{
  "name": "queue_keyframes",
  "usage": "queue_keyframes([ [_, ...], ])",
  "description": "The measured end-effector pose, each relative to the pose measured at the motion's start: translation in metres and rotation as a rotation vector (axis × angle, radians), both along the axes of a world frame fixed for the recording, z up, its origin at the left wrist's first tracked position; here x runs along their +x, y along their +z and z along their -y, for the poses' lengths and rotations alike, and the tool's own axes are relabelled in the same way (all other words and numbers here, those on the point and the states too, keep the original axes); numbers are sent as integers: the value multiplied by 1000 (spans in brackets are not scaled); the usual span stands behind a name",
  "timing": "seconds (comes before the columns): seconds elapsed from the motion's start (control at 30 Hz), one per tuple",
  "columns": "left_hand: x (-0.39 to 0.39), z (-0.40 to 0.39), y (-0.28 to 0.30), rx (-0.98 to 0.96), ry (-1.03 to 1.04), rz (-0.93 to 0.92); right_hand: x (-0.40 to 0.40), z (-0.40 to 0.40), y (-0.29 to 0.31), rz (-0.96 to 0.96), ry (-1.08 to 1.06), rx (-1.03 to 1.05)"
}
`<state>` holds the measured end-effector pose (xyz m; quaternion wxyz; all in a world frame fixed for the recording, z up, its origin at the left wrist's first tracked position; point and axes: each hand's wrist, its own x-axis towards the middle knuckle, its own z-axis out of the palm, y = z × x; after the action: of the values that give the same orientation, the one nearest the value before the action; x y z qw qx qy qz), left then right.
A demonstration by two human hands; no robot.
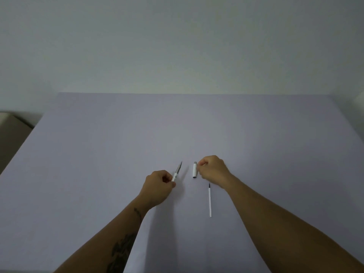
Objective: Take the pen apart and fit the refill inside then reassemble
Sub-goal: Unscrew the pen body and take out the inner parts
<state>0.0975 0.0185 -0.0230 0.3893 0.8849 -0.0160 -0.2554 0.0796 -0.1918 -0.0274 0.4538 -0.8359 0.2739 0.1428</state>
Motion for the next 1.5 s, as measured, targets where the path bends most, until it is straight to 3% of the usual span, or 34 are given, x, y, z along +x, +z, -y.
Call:
queue_keyframes([
  [0.37, -31, 26, 21, -62, 6, 100, -25, -10, 40, 30, -109, 374],
  [0.8, -65, 46, 45, -114, -23, 244, -51, 9, 60, 99, -123, 428],
  [1.23, -73, 51, 46, -93, -18, 256, -68, 17, 60, 148, -170, 696],
  [1.5, -74, 51, 47, -91, -21, 268, -66, 9, 60, 127, -247, 693],
])
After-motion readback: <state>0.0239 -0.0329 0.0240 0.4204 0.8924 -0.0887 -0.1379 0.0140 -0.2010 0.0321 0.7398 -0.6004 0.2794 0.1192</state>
